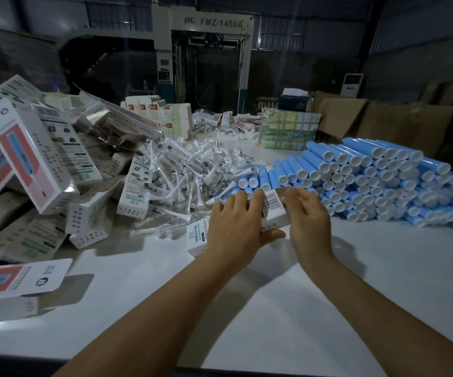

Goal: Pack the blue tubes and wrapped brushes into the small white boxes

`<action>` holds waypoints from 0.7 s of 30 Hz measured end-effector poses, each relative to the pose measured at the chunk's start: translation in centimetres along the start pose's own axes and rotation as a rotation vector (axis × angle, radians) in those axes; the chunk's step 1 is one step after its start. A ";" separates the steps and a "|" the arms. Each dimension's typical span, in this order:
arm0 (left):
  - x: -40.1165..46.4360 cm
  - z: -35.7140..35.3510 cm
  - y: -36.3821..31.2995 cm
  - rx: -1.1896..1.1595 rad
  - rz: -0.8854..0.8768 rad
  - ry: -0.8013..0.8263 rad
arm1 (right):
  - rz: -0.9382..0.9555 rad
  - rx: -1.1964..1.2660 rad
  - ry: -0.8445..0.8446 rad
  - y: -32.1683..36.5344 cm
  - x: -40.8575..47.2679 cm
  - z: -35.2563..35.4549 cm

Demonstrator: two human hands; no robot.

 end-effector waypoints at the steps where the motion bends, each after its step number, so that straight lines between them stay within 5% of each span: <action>1: 0.1 0.0 0.2 0.000 0.010 0.003 | 0.001 0.030 0.030 -0.1 0.0 -0.2; 10: 0.4 0.4 0.9 0.005 0.031 -0.064 | -0.259 0.317 0.241 -1.7 -0.9 -2.0; 16: 0.6 0.0 1.4 -0.009 0.116 -0.007 | 0.275 -0.296 -0.187 1.8 -1.6 1.8; 21: 0.5 0.1 0.7 0.021 0.128 0.019 | 0.446 -0.601 -0.242 3.1 -2.6 0.9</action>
Point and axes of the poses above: each hand's wrist, its own x-axis towards the middle knuckle, its own z-axis out of the back of the hand, y = z × x, the point moved 8 cm from there along x, towards the middle knuckle, and after that the axes turned 11 degrees about -x, right-handed, at the moved point
